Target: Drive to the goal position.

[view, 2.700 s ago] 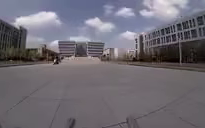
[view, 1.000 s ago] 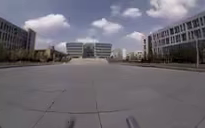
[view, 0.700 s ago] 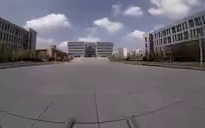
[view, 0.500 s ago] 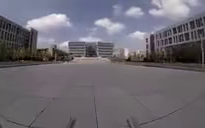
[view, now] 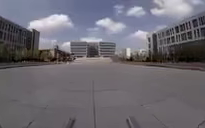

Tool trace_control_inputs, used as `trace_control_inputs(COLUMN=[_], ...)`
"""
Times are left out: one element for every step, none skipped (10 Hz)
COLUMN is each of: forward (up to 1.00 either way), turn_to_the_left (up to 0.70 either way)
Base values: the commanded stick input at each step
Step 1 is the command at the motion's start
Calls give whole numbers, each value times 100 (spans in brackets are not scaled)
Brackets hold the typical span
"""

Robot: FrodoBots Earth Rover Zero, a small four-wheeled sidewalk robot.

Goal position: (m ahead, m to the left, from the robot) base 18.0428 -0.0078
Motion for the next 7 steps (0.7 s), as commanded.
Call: trace_control_inputs(forward=[70,70,70,70,70,70,70], turn_to_the_left=[7,-12,-28,-8,7,7,7])
